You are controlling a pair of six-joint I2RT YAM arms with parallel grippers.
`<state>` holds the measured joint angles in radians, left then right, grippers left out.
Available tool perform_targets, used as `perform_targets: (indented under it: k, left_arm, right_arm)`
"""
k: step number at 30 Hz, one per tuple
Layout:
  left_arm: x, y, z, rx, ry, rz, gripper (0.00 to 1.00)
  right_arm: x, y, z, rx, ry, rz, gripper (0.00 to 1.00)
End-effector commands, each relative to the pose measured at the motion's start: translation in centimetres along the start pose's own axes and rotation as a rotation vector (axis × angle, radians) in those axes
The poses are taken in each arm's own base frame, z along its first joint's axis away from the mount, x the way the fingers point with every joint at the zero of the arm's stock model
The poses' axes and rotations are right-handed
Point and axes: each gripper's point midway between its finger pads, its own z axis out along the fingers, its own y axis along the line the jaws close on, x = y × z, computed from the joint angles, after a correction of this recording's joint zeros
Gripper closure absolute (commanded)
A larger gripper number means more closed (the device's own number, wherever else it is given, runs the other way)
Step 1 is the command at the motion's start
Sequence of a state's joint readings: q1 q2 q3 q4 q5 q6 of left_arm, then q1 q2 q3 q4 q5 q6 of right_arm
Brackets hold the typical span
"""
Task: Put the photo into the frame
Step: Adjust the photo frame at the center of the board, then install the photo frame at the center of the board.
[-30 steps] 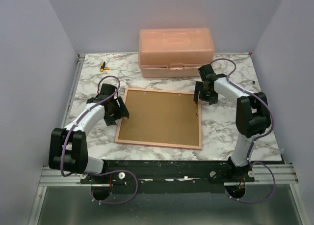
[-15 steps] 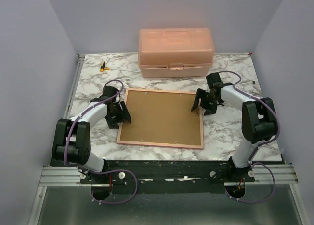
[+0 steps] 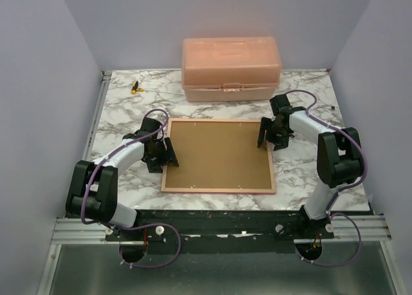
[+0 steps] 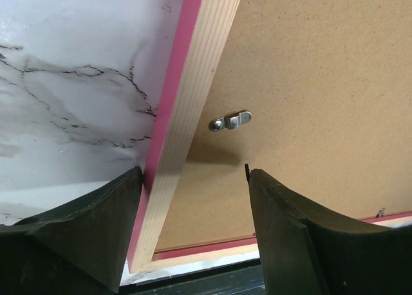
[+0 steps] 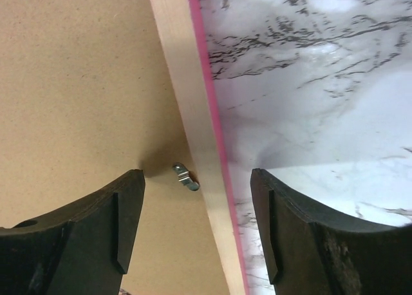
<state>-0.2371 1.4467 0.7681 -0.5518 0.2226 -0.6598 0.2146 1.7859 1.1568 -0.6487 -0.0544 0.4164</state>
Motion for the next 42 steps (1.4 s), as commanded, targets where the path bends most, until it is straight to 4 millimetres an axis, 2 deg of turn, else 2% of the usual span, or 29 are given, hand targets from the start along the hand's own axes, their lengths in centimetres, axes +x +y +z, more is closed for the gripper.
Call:
perform_targets:
  k: [1,5,9,14,19,25,30,33,34,39,42]
  left_arm:
    - [1.5,0.4,0.0,-0.004,0.047,-0.011,0.30]
    - [1.3,0.1,0.0,-0.001,0.049,-0.008,0.30]
    - [0.9,-0.3,-0.1,0.008,0.046,-0.006,0.30]
    - [0.5,-0.7,-0.2,0.016,0.044,0.001,0.31]
    - [0.5,-0.7,-0.2,0.017,0.046,0.001,0.31]
    - [0.6,-0.7,0.0,0.019,0.052,0.000,0.31]
    - [0.5,-0.8,0.0,0.020,0.052,0.002,0.31]
    - [0.4,-0.8,0.1,0.022,0.054,0.003,0.31]
    - [0.4,-0.9,0.0,0.022,0.053,0.005,0.31]
    - [0.5,-0.7,0.0,0.016,0.053,0.011,0.31]
    - [0.6,-0.5,0.1,0.014,0.053,0.010,0.31]
  right_arm:
    - [-1.5,-2.0,-1.6,0.119,-0.053,-0.036,0.27]
    - [-1.8,-2.3,-2.2,0.134,-0.077,-0.051,0.30]
    - [-1.3,-2.4,-1.5,0.132,-0.050,-0.059,0.36]
    - [-0.8,-1.7,-1.2,0.089,-0.033,-0.061,0.37]
    - [-0.2,-2.0,-0.6,0.096,-0.011,-0.070,0.38]
    - [0.0,-1.9,-0.1,0.093,0.001,-0.076,0.44]
    - [0.2,-1.6,0.1,0.090,0.004,-0.092,0.60]
    - [0.4,-2.2,0.5,0.124,0.008,-0.088,0.82]
    - [0.4,-2.2,0.4,0.129,0.005,-0.089,0.84]
    - [-0.3,-1.5,-1.2,0.098,-0.029,-0.084,0.79]
    - [-0.7,-0.8,-2.9,0.060,-0.058,-0.081,0.64]
